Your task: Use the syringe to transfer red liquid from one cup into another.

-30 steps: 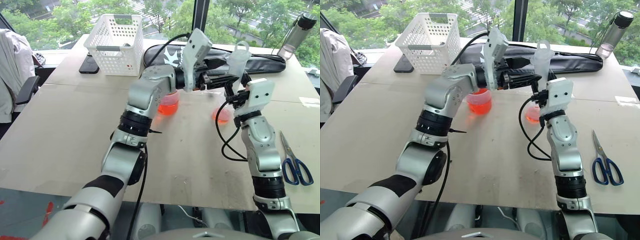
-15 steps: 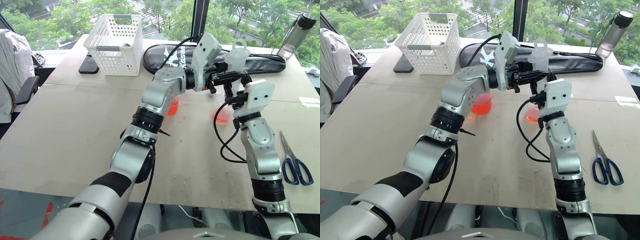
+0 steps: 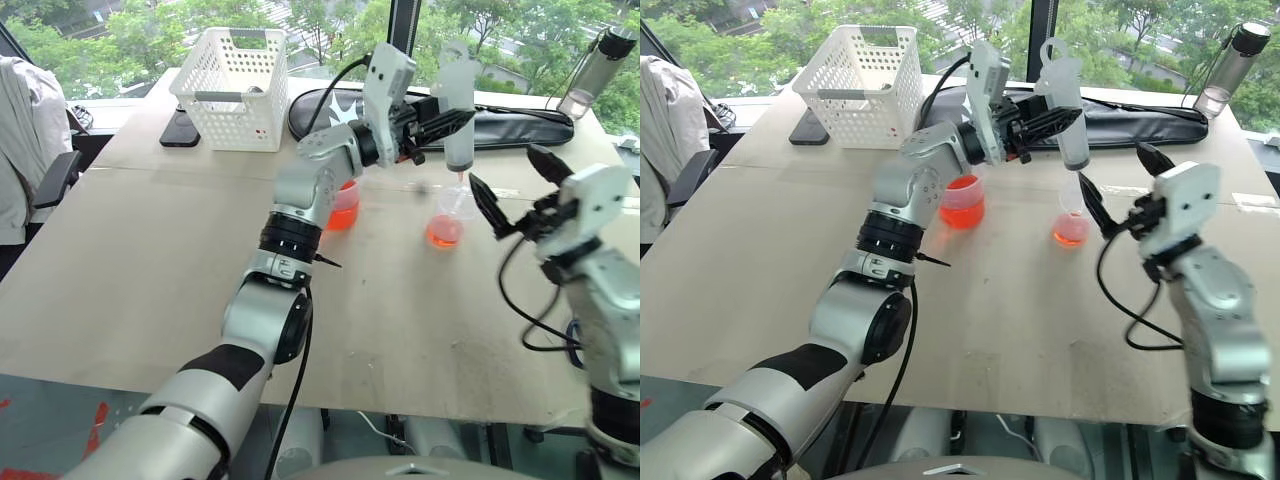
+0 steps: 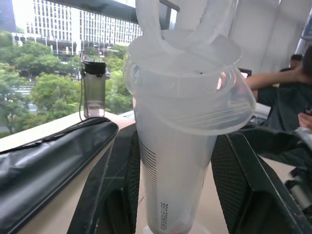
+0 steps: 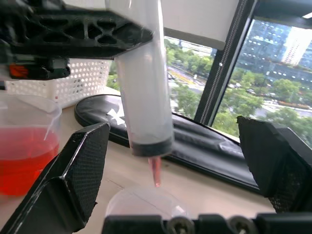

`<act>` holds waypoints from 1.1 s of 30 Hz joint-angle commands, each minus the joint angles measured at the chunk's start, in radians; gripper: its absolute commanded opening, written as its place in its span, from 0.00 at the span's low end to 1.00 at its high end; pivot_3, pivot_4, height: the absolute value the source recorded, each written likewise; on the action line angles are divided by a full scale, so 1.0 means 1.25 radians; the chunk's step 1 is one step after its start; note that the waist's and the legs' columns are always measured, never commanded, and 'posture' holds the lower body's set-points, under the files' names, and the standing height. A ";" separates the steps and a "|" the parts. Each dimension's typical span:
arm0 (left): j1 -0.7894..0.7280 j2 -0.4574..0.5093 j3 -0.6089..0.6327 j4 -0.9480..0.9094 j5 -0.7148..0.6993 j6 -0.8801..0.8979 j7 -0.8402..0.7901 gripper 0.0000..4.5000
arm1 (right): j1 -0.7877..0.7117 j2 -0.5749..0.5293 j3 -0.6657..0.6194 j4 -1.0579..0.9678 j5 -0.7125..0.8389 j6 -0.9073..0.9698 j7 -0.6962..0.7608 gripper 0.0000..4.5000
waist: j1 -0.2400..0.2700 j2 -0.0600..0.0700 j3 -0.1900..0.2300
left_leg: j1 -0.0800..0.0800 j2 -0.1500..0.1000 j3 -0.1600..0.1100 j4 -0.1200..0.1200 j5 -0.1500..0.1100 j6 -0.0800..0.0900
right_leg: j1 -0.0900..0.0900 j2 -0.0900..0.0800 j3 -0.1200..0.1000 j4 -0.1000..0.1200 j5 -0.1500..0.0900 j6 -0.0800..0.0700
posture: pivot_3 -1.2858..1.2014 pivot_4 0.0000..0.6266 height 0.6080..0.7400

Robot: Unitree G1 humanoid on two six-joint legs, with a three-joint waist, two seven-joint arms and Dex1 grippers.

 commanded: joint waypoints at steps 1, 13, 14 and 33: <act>-0.018 0.026 0.047 -0.100 -0.070 0.069 0.011 0.33 | 0.037 -0.104 -0.128 -0.119 0.189 0.076 0.091 1.00 | -0.001 0.001 0.001 | 0.000 0.000 0.000 0.000 0.000 0.000 | 0.000 0.000 0.000 0.000 0.000 0.000 | 0.52 0.24 0.88; 0.167 0.349 0.299 -0.511 -0.470 0.696 0.159 0.33 | 0.143 -0.304 -0.270 -0.209 0.545 0.178 0.140 1.00 | -0.007 0.000 0.001 | 0.003 0.002 -0.001 0.000 0.000 0.000 | 0.002 0.001 0.000 0.001 -0.002 0.002 | 0.52 0.24 0.88; 0.172 0.366 0.323 -0.519 -0.490 0.727 0.185 0.33 | 0.145 -0.311 -0.267 -0.202 0.549 0.177 0.148 1.00 | 0.000 0.000 0.001 | 0.003 0.002 -0.001 0.001 0.000 0.000 | 0.003 0.001 -0.001 0.001 -0.002 0.003 | 0.52 0.24 0.88; 0.184 0.844 -0.172 -0.143 -0.220 0.776 -0.115 0.33 | 0.138 -0.367 -0.204 -0.185 0.524 0.153 0.264 1.00 | 0.023 -0.004 0.000 | 0.002 -0.003 -0.004 0.001 0.000 0.000 | 0.006 -0.005 -0.005 -0.003 -0.003 -0.003 | 0.52 0.24 0.88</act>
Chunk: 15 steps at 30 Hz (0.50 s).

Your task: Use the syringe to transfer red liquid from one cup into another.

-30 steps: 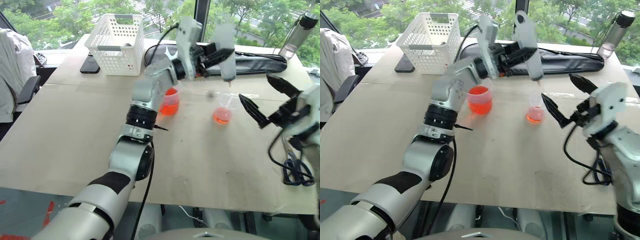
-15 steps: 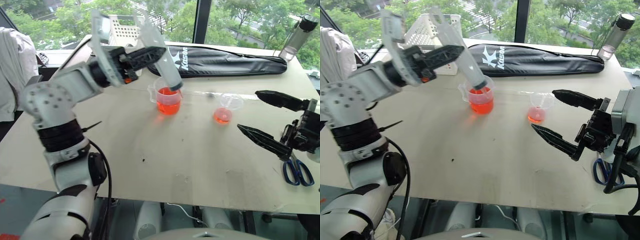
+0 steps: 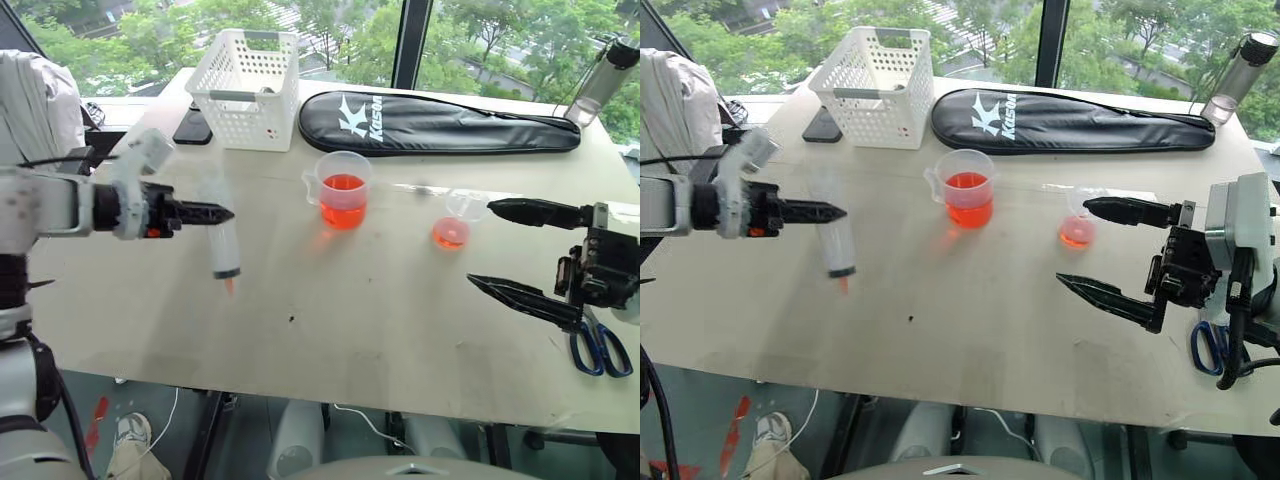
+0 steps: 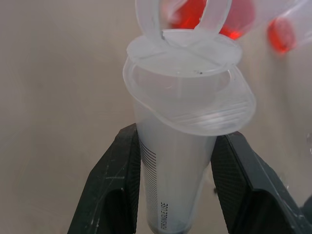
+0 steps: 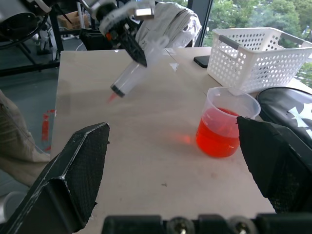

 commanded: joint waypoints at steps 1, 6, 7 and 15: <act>-0.099 -0.043 -0.122 0.133 0.114 -0.080 -0.079 0.33 | 0.026 0.007 -0.015 -0.051 -0.013 -0.020 -0.006 1.00 | 0.004 0.000 0.000 | -0.001 0.000 0.000 0.000 0.000 0.000 | 0.000 0.000 0.000 0.000 0.000 0.000 | 0.52 0.24 0.88; -0.203 -0.134 -0.267 0.344 0.277 -0.201 -0.171 0.33 | 0.070 0.015 -0.031 -0.097 -0.015 -0.021 -0.027 1.00 | 0.002 0.000 0.000 | -0.002 -0.001 -0.001 0.000 0.000 0.000 | 0.000 0.000 -0.001 -0.002 0.000 0.000 | 0.52 0.24 0.88; -0.218 -0.151 -0.283 0.381 0.301 -0.223 -0.188 0.33 | 0.082 0.016 -0.037 -0.105 -0.022 -0.022 -0.028 1.00 | 0.000 0.000 0.000 | -0.002 -0.001 -0.001 0.000 0.000 0.000 | 0.000 0.000 -0.001 -0.002 0.000 0.000 | 0.52 0.24 0.88; -0.266 -0.239 -0.309 0.565 0.453 -0.339 -0.231 0.75 | 0.154 0.007 -0.067 -0.119 -0.032 -0.022 -0.019 1.00 | -0.008 -0.001 0.000 | -0.001 -0.001 -0.002 0.000 0.000 0.000 | 0.000 0.001 -0.001 0.000 0.000 0.001 | 0.52 0.24 0.88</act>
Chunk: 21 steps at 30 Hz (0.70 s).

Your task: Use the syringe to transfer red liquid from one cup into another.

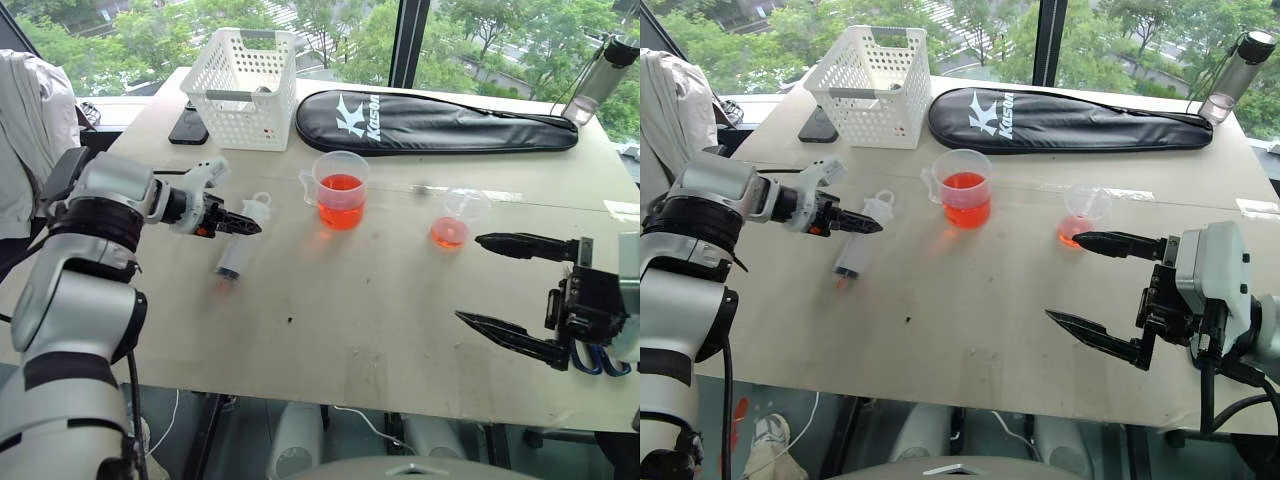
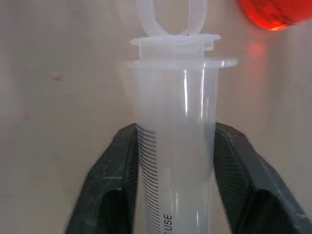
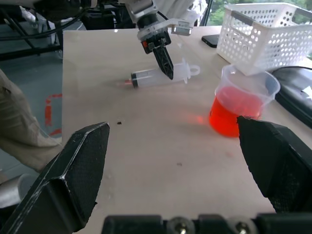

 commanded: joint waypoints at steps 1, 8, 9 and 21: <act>-0.006 -0.005 0.012 0.035 0.067 -0.038 0.005 0.85 | 0.013 -0.006 -0.024 -0.013 -0.011 -0.015 0.011 1.00 | 0.001 0.000 0.000 | 0.000 0.000 0.000 0.000 0.000 0.000 | 0.000 0.000 0.000 0.000 0.000 0.000 | 0.52 0.24 0.88; 0.071 0.061 0.203 -0.258 -0.009 0.149 0.080 0.99 | 0.000 -0.011 0.004 0.030 -0.037 -0.024 0.051 1.00 | -0.001 -0.001 0.000 | 0.000 0.000 -0.001 0.001 0.000 0.000 | 0.000 0.000 0.000 0.000 -0.001 0.001 | 0.52 0.24 0.88; 0.094 0.074 0.230 -0.310 -0.020 0.172 0.090 0.99 | -0.003 -0.010 0.008 0.037 -0.042 -0.025 0.057 1.00 | -0.003 -0.001 0.000 | -0.001 0.000 -0.001 0.001 0.000 0.000 | 0.000 0.000 0.000 0.000 -0.001 0.001 | 0.52 0.24 0.88; 0.594 -0.147 0.652 -1.140 -0.189 -0.152 0.277 0.99 | 0.018 0.018 0.014 0.194 -0.159 -0.047 0.093 1.00 | 0.005 0.001 -0.001 | 0.004 -0.001 0.002 0.002 0.000 0.000 | 0.004 -0.002 0.002 0.001 -0.001 0.001 | 0.52 0.24 0.88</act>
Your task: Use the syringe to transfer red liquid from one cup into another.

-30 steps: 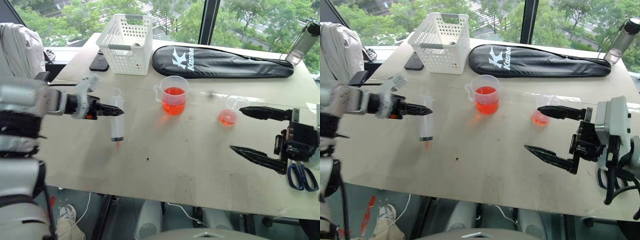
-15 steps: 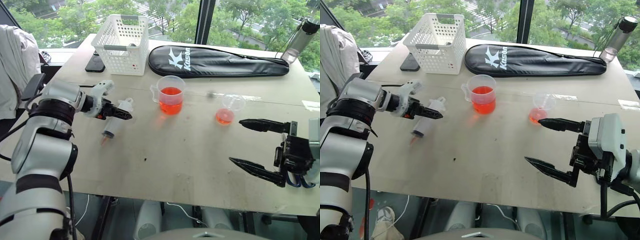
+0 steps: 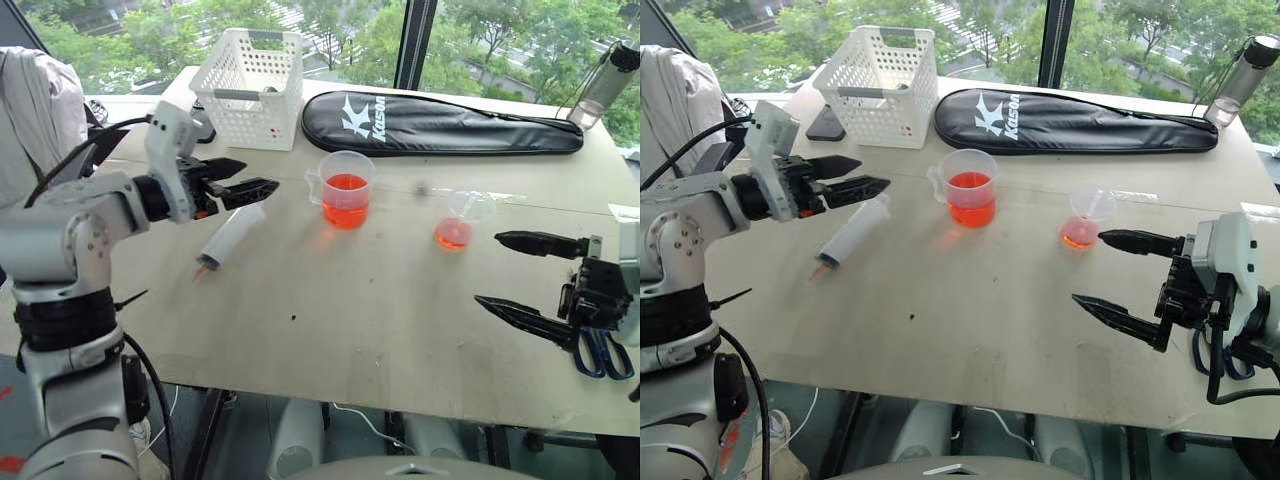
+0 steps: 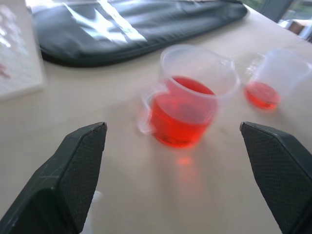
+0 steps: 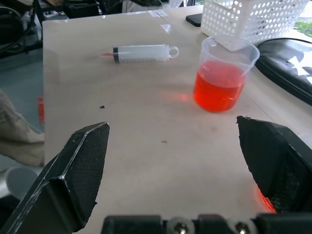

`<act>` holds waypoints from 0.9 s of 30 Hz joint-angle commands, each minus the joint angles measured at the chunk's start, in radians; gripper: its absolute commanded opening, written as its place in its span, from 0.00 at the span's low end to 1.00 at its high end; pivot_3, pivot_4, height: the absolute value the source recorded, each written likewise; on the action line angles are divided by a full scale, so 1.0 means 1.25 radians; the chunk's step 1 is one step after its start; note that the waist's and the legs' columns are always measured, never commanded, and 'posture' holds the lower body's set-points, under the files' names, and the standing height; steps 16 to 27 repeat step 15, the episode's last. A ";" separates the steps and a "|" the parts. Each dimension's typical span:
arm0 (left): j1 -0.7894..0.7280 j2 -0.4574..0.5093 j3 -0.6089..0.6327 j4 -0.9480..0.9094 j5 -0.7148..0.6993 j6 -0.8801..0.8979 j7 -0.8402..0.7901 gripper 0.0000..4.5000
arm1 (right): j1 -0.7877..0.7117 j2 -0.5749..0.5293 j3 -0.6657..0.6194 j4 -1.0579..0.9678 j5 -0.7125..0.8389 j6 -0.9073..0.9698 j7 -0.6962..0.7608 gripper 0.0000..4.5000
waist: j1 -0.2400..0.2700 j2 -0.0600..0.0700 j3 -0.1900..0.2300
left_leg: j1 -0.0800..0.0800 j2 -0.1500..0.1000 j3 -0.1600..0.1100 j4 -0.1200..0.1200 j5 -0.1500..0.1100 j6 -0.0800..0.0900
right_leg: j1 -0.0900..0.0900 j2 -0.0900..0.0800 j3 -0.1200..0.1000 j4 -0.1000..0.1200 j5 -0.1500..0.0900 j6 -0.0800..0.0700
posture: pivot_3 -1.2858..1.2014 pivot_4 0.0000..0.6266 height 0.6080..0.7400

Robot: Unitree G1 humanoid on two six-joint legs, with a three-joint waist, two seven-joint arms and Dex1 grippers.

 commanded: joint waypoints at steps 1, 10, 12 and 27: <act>0.075 -0.058 0.009 -0.124 -0.039 -0.101 0.029 0.99 | 0.025 0.000 -0.028 0.039 -0.055 -0.026 0.025 1.00 | 0.003 0.000 0.000 | 0.000 0.000 0.000 0.000 0.000 0.000 | 0.000 0.000 0.000 -0.001 0.000 0.000 | 0.52 0.24 0.88; 0.457 -0.088 0.107 -0.231 -0.123 -0.144 0.024 0.99 | 0.214 0.027 -0.131 0.114 -0.190 -0.076 0.110 1.00 | -0.003 0.001 -0.001 | 0.001 0.000 0.001 -0.001 0.000 0.000 | -0.001 0.000 0.001 -0.001 -0.001 0.002 | 0.52 0.24 0.88; 0.508 -0.086 0.111 -0.232 -0.122 -0.169 0.022 0.99 | 0.239 0.035 -0.144 0.126 -0.213 -0.091 0.124 1.00 | 0.000 0.001 -0.002 | 0.000 0.000 0.000 -0.001 0.000 0.000 | -0.001 0.000 0.000 -0.001 -0.002 0.003 | 0.52 0.24 0.88; 0.545 -0.079 0.085 -0.229 -0.115 -0.213 0.014 0.99 | 0.250 0.049 -0.142 0.149 -0.233 -0.106 0.127 1.00 | 0.005 0.000 -0.002 | 0.002 0.000 0.000 -0.001 0.000 0.000 | -0.001 -0.001 0.000 -0.001 -0.002 0.003 | 0.52 0.24 0.88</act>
